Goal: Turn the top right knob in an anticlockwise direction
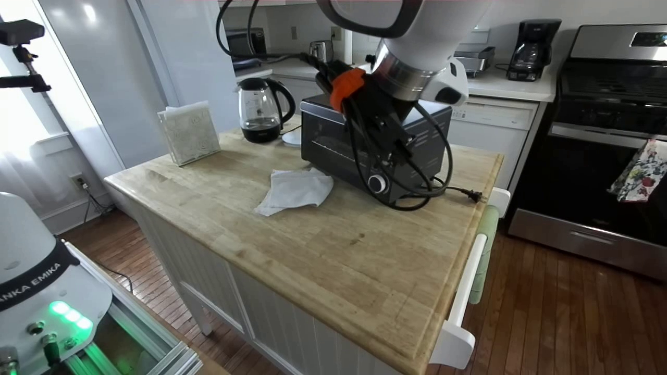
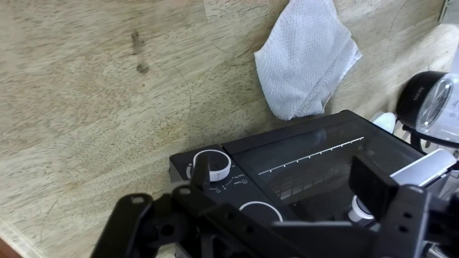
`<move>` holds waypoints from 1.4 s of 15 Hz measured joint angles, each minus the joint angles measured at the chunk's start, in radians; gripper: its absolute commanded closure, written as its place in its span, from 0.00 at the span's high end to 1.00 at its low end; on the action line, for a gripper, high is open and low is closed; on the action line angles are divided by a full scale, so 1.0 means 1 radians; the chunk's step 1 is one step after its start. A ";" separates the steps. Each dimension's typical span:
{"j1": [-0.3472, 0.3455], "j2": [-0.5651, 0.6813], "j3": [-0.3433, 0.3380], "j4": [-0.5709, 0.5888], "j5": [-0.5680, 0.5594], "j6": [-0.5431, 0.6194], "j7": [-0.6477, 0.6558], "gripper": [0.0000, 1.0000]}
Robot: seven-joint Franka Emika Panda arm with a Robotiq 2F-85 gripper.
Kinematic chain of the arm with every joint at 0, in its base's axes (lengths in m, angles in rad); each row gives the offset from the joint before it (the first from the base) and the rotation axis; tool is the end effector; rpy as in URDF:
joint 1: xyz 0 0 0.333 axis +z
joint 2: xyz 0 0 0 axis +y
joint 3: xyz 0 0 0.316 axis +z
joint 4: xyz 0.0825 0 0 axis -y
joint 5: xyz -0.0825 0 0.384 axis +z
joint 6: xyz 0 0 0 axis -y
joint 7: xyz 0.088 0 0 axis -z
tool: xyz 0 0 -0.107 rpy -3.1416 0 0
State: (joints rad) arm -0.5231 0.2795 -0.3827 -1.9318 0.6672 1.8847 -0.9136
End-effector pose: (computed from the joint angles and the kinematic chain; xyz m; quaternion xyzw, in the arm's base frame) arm 0.4021 -0.4236 0.3403 -0.9492 0.1447 -0.1067 0.2584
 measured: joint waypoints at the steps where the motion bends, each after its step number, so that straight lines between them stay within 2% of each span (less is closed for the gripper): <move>1: -0.011 0.021 0.006 0.017 0.014 -0.003 -0.022 1.00; 5: -0.046 0.092 0.033 0.068 0.074 -0.007 -0.084 1.00; 9: -0.067 0.138 0.061 0.082 0.143 -0.001 -0.085 1.00; 21: -0.070 0.169 0.113 0.087 0.271 0.045 -0.087 1.00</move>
State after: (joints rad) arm -0.5931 0.4480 -0.2698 -1.8453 0.9382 1.9294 -1.0004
